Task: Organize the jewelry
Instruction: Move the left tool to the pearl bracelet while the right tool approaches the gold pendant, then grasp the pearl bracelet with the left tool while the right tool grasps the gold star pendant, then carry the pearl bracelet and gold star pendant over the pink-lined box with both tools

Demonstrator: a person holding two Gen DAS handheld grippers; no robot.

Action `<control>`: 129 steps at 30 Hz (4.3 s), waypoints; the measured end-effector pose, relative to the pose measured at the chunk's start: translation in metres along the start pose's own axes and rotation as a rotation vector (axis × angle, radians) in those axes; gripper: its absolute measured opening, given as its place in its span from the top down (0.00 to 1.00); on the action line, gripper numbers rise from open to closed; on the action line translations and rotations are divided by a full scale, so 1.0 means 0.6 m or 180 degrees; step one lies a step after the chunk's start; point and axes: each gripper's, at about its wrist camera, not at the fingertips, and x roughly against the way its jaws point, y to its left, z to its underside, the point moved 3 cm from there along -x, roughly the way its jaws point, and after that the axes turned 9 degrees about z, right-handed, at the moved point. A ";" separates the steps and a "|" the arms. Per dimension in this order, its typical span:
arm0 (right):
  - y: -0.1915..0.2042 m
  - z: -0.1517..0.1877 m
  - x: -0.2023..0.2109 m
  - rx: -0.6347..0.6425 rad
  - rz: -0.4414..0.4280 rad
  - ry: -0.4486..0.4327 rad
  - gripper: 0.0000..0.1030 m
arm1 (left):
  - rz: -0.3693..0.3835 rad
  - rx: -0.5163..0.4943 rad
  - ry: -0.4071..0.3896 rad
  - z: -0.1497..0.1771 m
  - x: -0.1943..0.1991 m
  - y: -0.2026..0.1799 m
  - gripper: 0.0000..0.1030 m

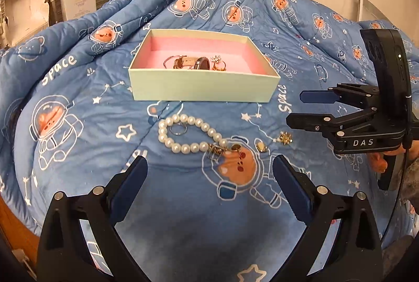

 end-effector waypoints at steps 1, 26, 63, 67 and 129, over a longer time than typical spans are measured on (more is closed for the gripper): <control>0.003 0.007 0.000 0.0011 0.0009 0.0010 0.39 | -0.0024 -0.0005 0.0011 0.008 -0.001 -0.003 0.08; 0.039 0.052 -0.026 -0.0014 -0.0056 0.0116 0.68 | -0.0137 0.0805 -0.0202 -0.005 -0.009 0.078 0.30; 0.042 0.046 -0.004 -0.0044 -0.0166 0.0067 0.84 | 0.0292 0.0763 -0.0149 -0.075 0.001 0.031 0.91; 0.044 0.038 0.012 -0.0042 -0.0235 0.0044 0.84 | 0.0375 0.0633 -0.0219 -0.100 0.019 0.012 0.91; 0.002 -0.175 -0.155 0.0344 -0.0304 0.0778 0.84 | 0.0490 0.0807 0.0514 -0.314 -0.241 0.123 0.91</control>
